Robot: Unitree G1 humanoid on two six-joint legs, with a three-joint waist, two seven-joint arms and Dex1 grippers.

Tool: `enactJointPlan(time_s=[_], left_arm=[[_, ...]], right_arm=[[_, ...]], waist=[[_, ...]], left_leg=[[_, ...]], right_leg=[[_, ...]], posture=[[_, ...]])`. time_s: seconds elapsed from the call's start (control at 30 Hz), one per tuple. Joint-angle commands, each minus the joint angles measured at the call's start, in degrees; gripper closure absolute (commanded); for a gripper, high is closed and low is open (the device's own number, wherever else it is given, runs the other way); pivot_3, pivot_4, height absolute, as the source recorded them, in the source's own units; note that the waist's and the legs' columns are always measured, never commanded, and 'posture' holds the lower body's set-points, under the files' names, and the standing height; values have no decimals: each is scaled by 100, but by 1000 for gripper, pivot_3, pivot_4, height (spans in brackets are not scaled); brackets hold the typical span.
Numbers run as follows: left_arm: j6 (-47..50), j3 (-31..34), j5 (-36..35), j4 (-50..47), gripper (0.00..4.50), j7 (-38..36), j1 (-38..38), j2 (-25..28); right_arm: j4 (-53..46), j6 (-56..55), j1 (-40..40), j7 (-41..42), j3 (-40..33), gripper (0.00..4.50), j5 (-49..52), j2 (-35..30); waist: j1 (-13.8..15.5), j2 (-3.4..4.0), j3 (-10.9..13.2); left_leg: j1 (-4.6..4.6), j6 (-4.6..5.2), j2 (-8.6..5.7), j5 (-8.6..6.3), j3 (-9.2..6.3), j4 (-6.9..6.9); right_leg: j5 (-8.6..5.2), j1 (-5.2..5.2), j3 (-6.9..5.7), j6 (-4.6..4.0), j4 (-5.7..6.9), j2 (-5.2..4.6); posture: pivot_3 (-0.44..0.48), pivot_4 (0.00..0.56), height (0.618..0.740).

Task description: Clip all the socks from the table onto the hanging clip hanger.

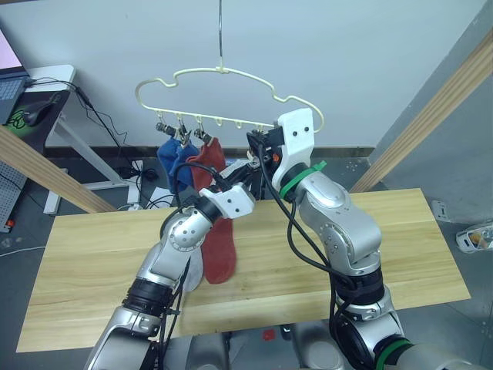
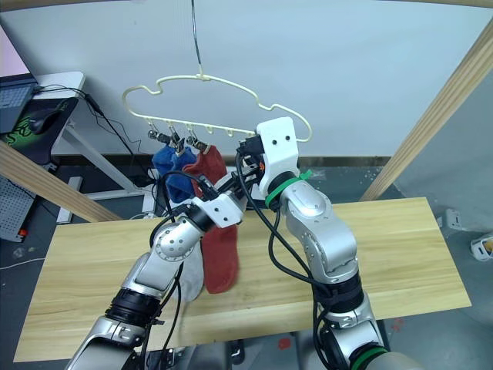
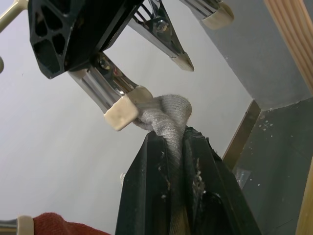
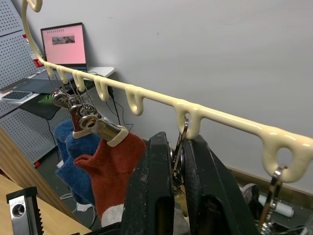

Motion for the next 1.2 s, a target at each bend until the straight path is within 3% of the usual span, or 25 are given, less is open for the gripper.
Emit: enactJointPlan(time_s=[0.03,0.7,0.93,1.1,1.2], left_arm=[[-157,-59,81,-99,4457,61,-69,19],[-207,35,191,-62,4462,333,-177,10],[-213,37,161,-23,4462,341,-199,8],[-301,69,44,-18,4462,349,-170,-14],[-251,108,-215,-115,3516,202,-69,-31]], right_arm=[[-395,-191,-125,1,103,4500,7,57],[-340,-156,-58,-90,138,4500,-298,-76],[-343,-97,-51,-81,76,2017,-224,-15],[-437,-17,-54,10,3,1969,-133,-34],[-518,29,-24,81,-10,1969,-53,-66]], waist=[[0,0,0],[0,-3,-3],[1,-3,-4],[2,-3,-4],[2,-3,-4]], left_leg=[[0,0,0,0,0,1],[5,10,-6,9,-3,19],[5,11,-7,9,-3,22],[5,12,-7,9,-3,24],[5,12,-7,10,-3,26]], right_leg=[[0,0,0,0,1,0],[0,-1,-1,0,43,-1],[0,-1,-1,0,47,-2],[0,-1,-1,0,50,-2],[0,-1,-1,0,52,-3]], posture=[[-203,291,736],[-200,285,736],[-202,289,736],[-202,289,736],[-201,288,736]])
